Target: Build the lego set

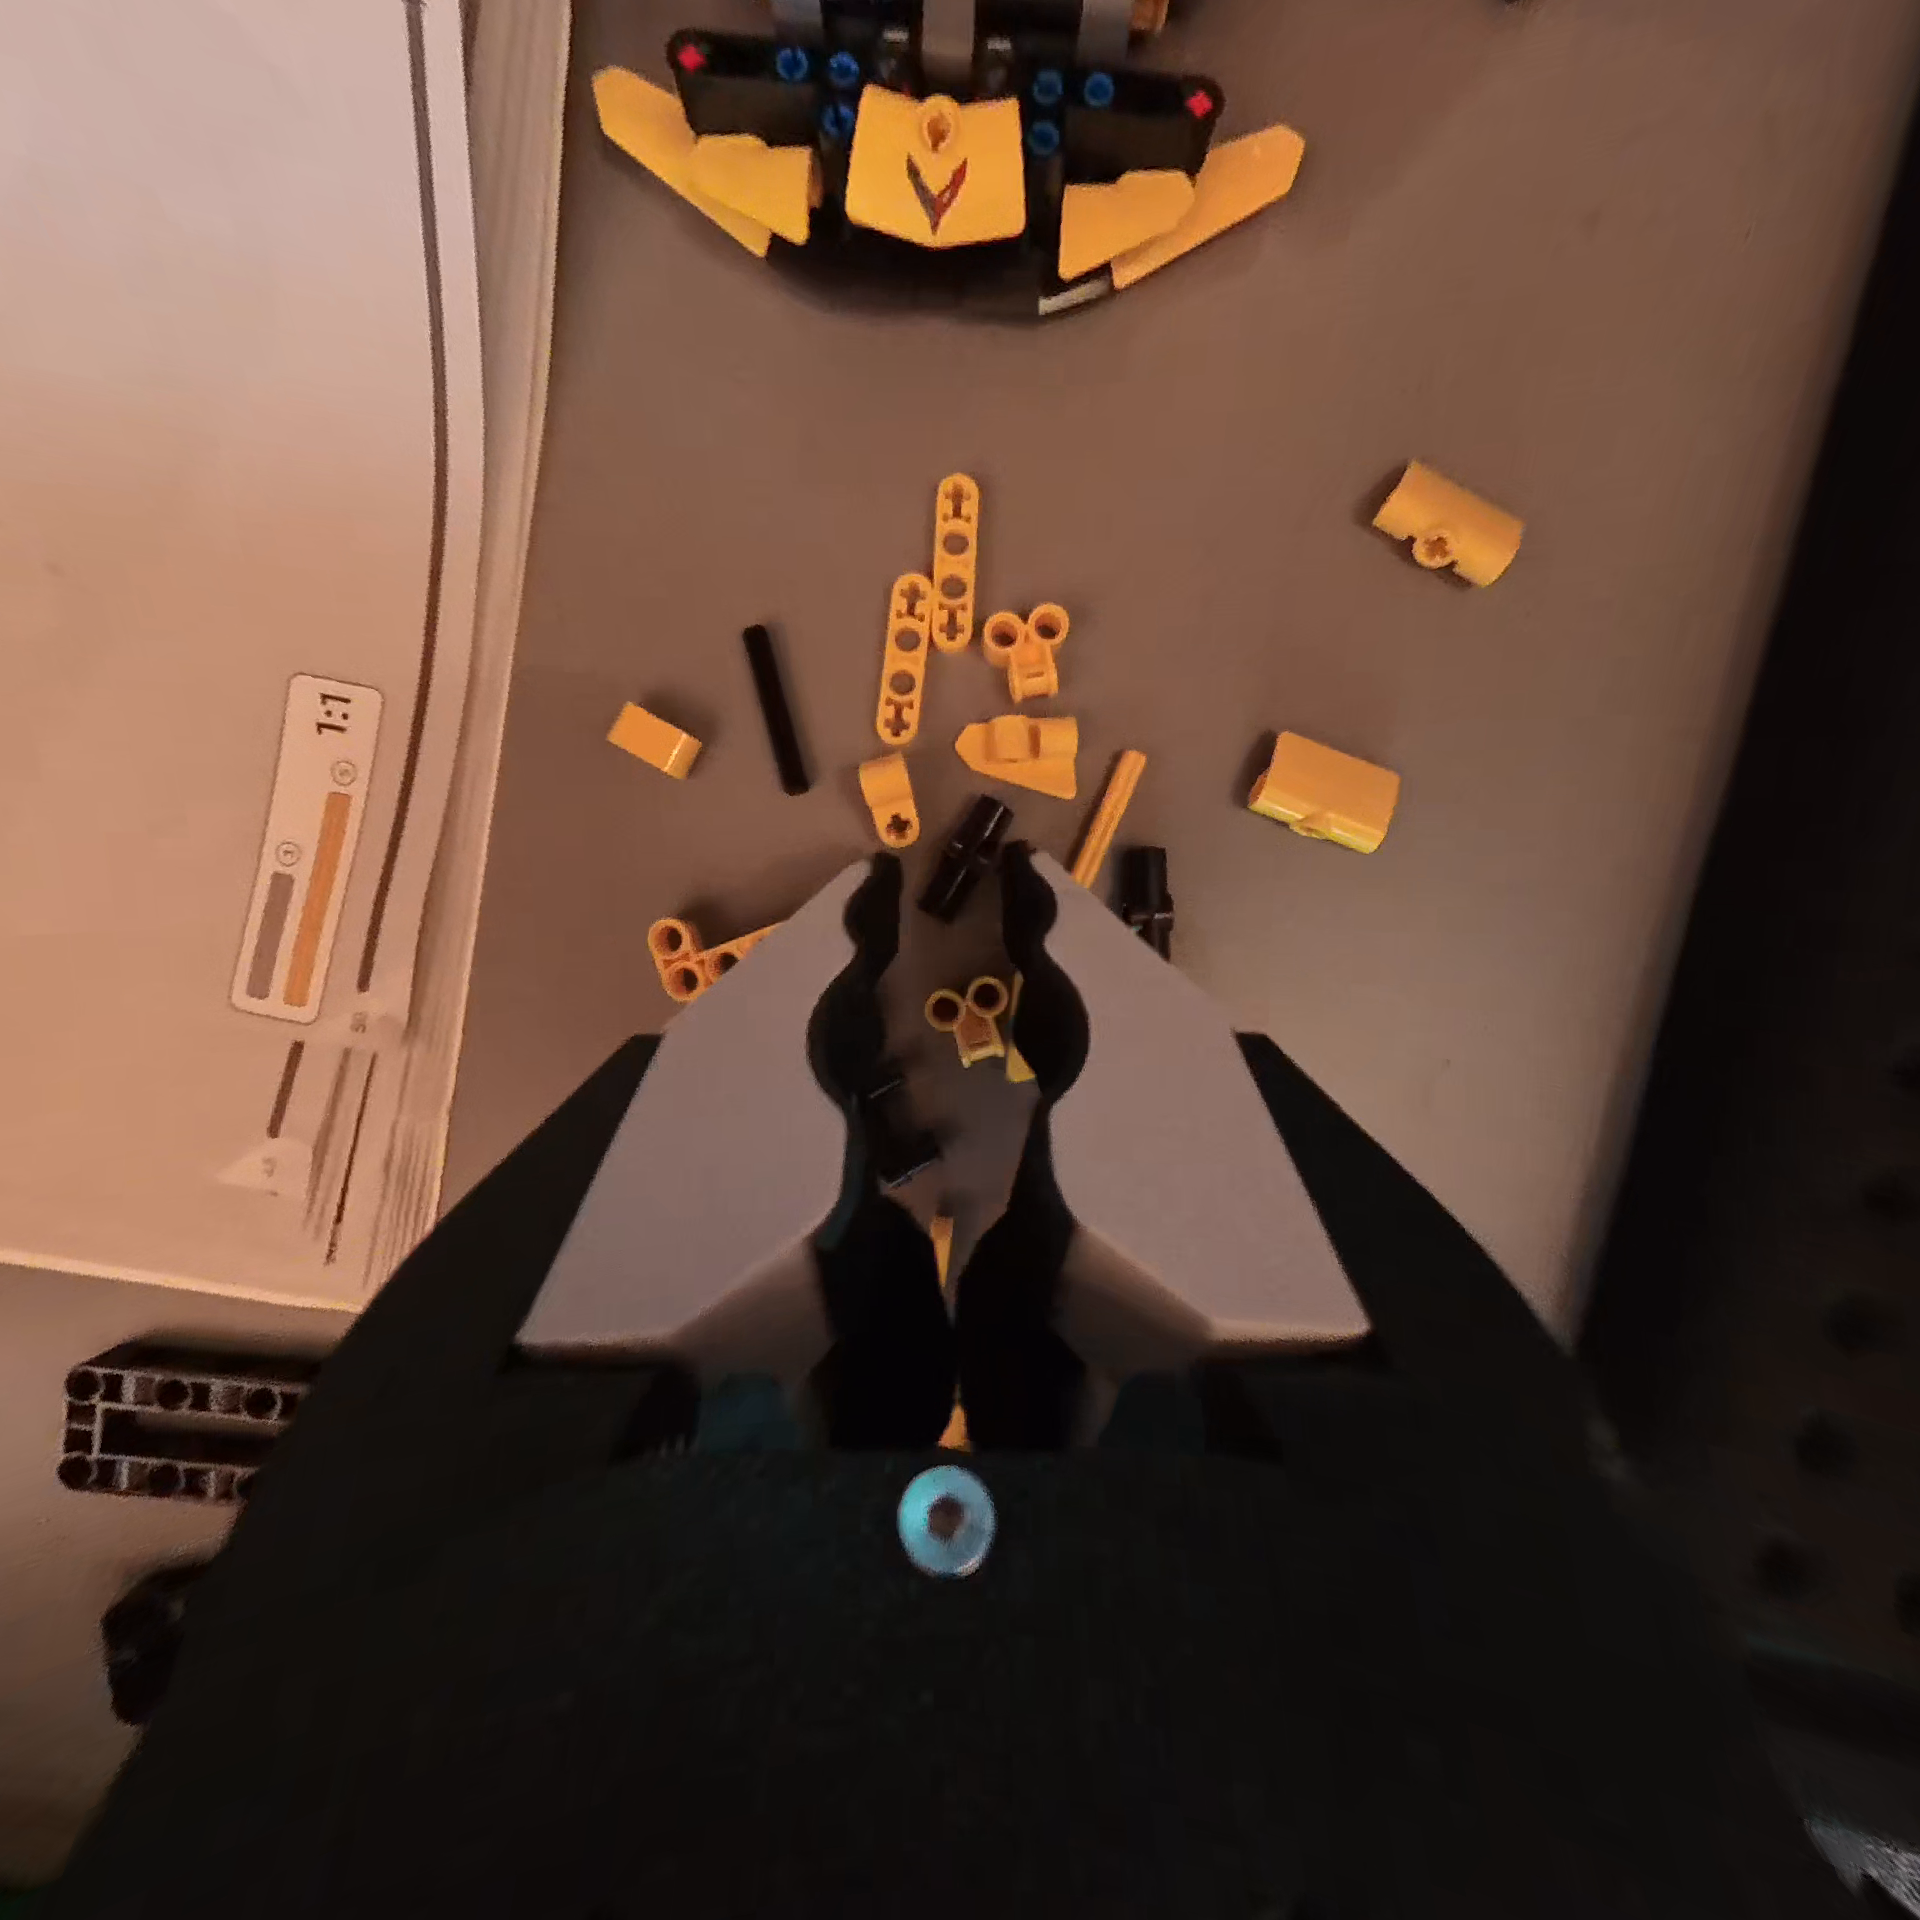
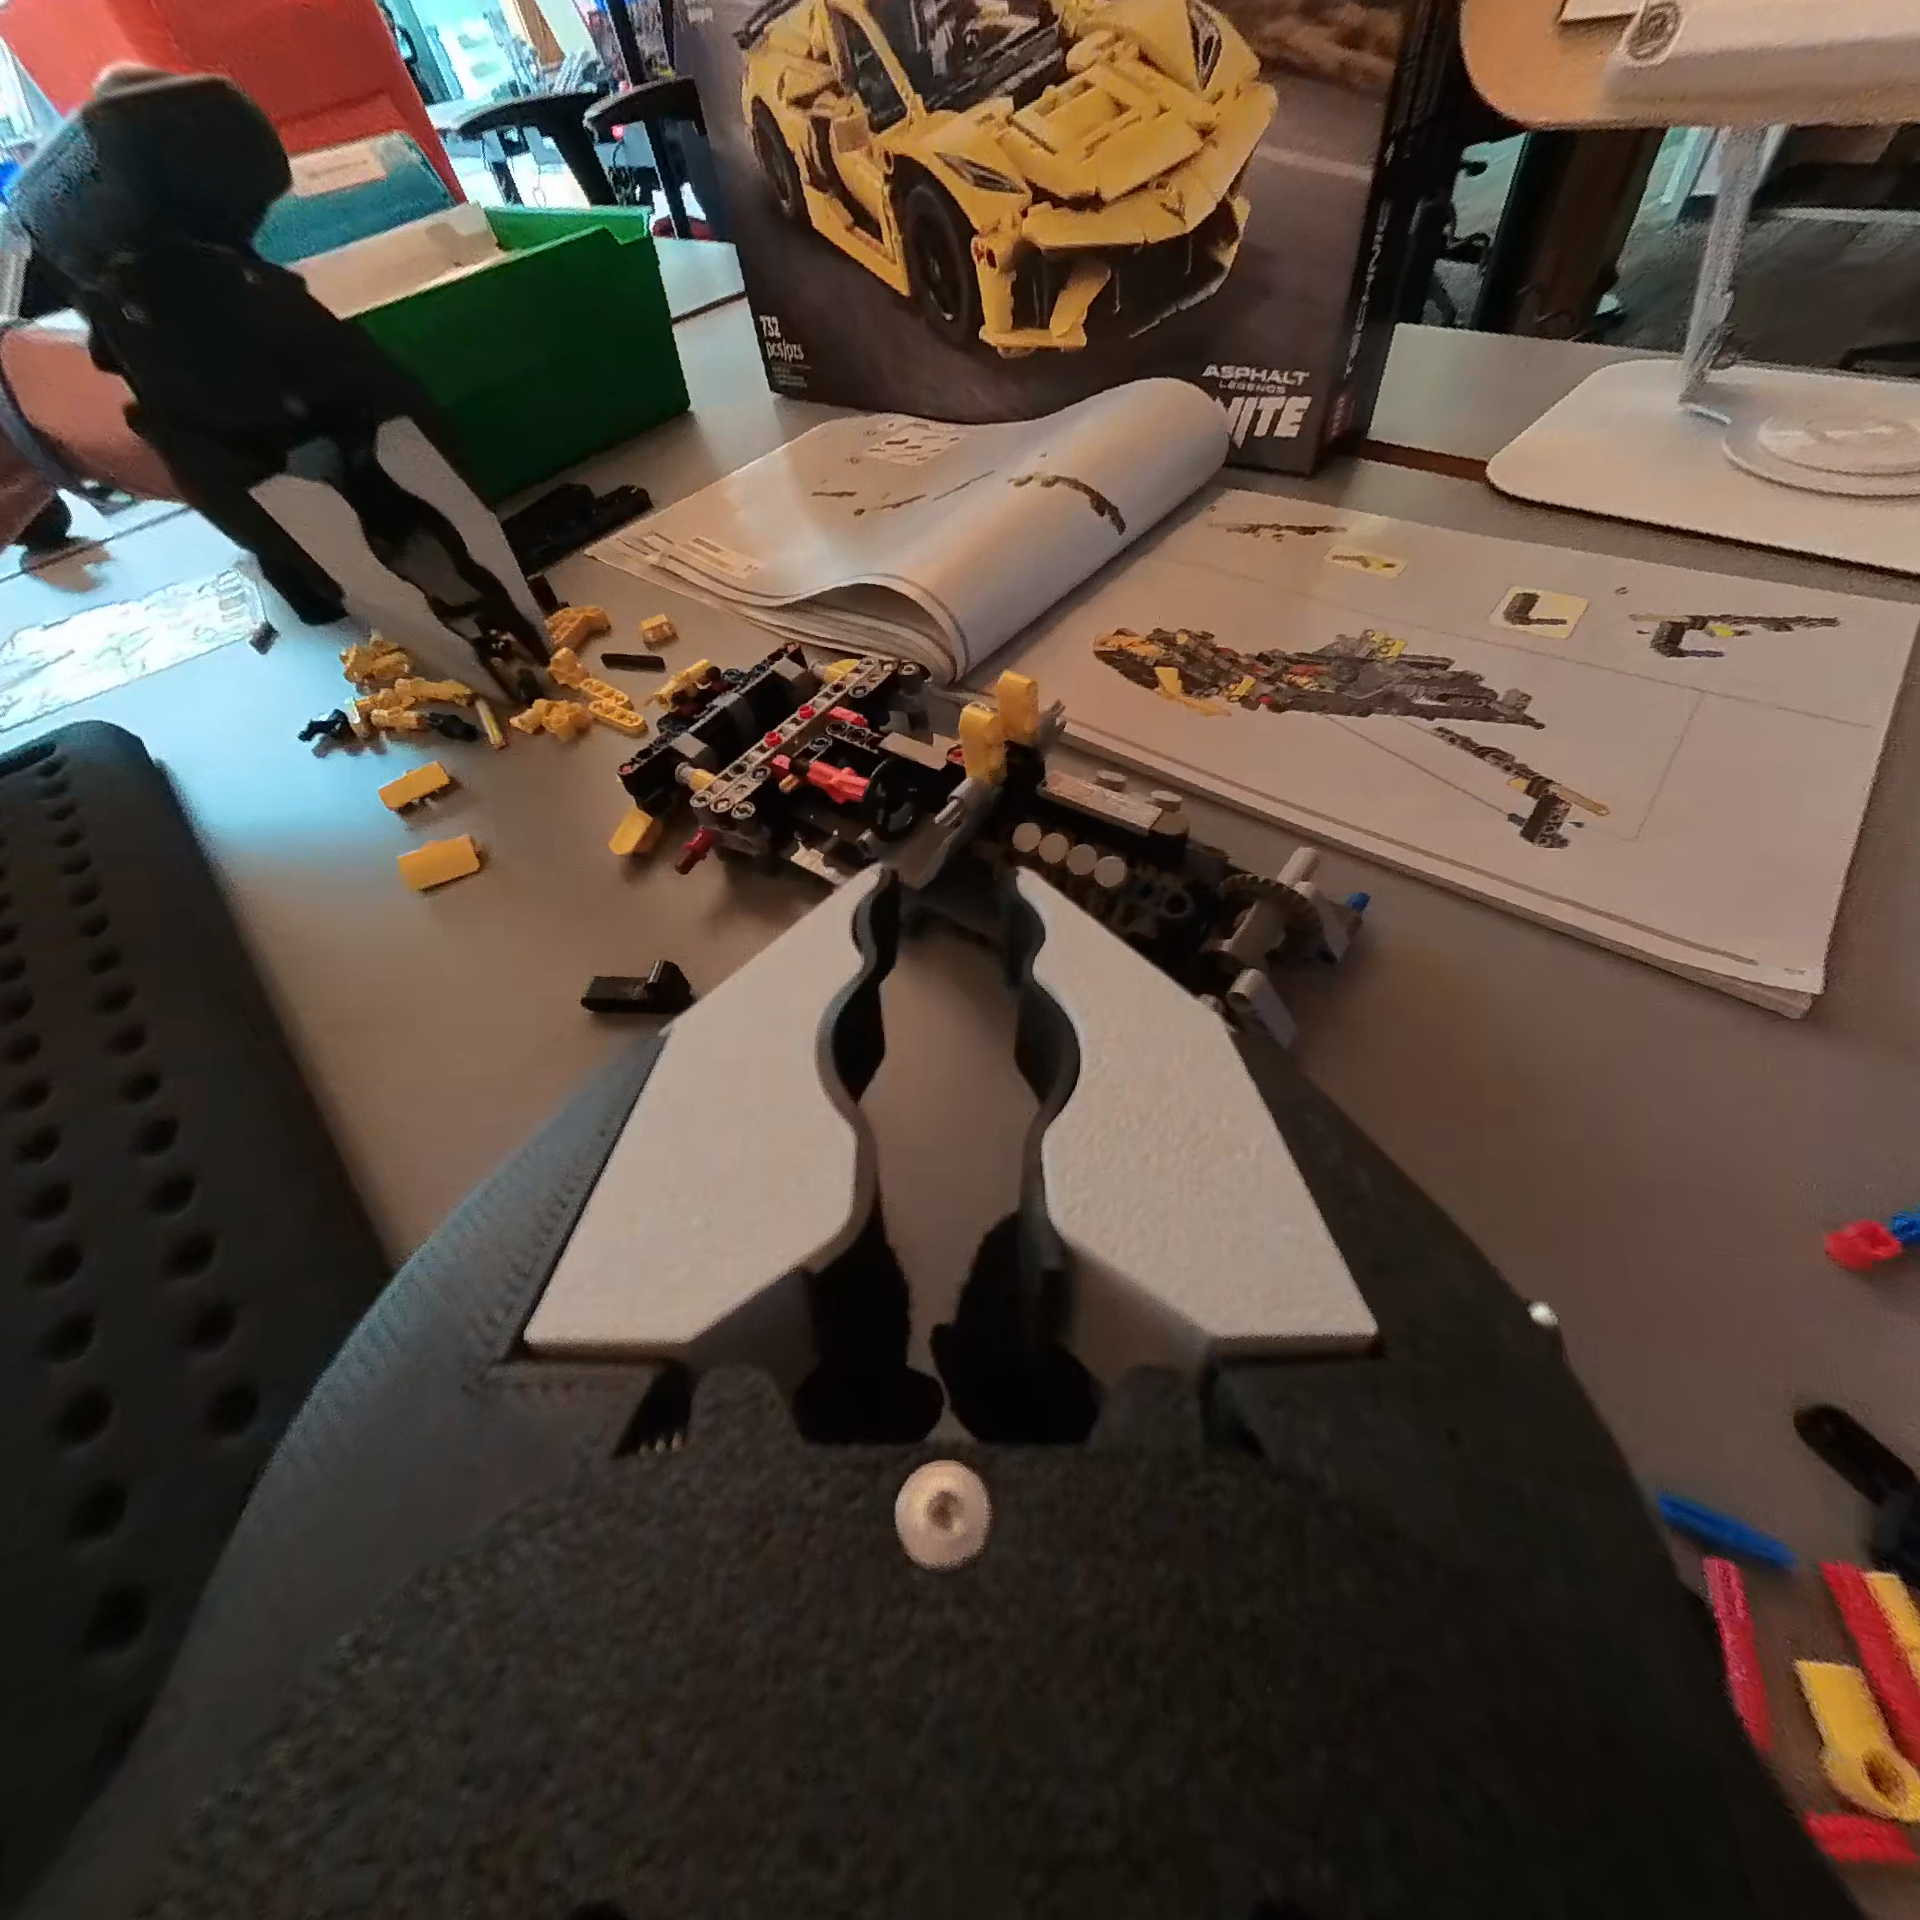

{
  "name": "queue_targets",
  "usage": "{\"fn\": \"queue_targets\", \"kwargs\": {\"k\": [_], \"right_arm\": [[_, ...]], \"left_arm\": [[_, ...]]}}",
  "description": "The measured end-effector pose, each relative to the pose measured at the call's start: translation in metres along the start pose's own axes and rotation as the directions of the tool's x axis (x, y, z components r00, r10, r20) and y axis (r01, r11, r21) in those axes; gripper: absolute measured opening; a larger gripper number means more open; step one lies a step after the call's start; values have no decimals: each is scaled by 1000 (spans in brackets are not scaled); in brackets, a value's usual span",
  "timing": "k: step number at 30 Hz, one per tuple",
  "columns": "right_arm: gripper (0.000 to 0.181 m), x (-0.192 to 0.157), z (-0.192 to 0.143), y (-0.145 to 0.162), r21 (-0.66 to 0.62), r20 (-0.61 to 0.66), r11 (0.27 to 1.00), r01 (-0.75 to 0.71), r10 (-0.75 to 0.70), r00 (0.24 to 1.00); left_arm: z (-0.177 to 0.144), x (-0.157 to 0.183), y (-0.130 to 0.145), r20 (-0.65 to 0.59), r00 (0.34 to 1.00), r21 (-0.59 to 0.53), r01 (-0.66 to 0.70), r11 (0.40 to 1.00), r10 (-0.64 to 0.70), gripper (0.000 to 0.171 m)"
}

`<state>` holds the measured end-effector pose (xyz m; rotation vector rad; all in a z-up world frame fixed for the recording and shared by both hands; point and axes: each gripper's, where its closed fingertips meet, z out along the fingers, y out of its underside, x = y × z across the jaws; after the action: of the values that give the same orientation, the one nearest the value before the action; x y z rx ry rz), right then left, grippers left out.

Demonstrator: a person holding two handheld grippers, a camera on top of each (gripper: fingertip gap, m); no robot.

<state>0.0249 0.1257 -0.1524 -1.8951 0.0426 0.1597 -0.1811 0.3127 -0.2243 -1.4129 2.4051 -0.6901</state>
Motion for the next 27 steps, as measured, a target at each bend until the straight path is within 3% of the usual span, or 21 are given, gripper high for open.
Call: {"fn": "queue_targets", "kwargs": {"k": [1,4,7,10,12,15,18,25,27], "right_arm": [[18,-1,1,1,-7,2,1000,5,-5,1000],[18,-2,3,3,-16,6,1000,13,-13,1000],[17,-2,1,1,-4,9,1000,3,-3,1000],[17,-2,1,0,1,16,1000,-9,9,1000],[17,-2,0,-1,4,14,1000,-5,5,1000],[17,-4,1,0,-3,13,1000,9,-9,1000],[17,-7,-1,0,3,20,1000,21,-22,1000],[18,-11,-3,-1,12,42,1000,20,-20,999],[18,-12,-3,-1,10,47,1000,22,-22,999]], "left_arm": [[0,0,-1,2,1000,2,-9,1000,9,6],[-4,1,1,30,1000,-15,-10,1000,10,4],[-21,3,-9,80,996,48,29,998,-32,4],[-30,42,-61,15,998,234,51,971,-56,5],[-11,70,-96,4,999,285,46,957,-49,5],[32,92,-112,68,998,195,-12,981,-2,5],[55,106,-118,3,999,179,31,983,-32,4],[74,117,-118,7,1000,112,11,994,-12,5],[73,116,-120,13,999,119,34,992,-36,15]]}}
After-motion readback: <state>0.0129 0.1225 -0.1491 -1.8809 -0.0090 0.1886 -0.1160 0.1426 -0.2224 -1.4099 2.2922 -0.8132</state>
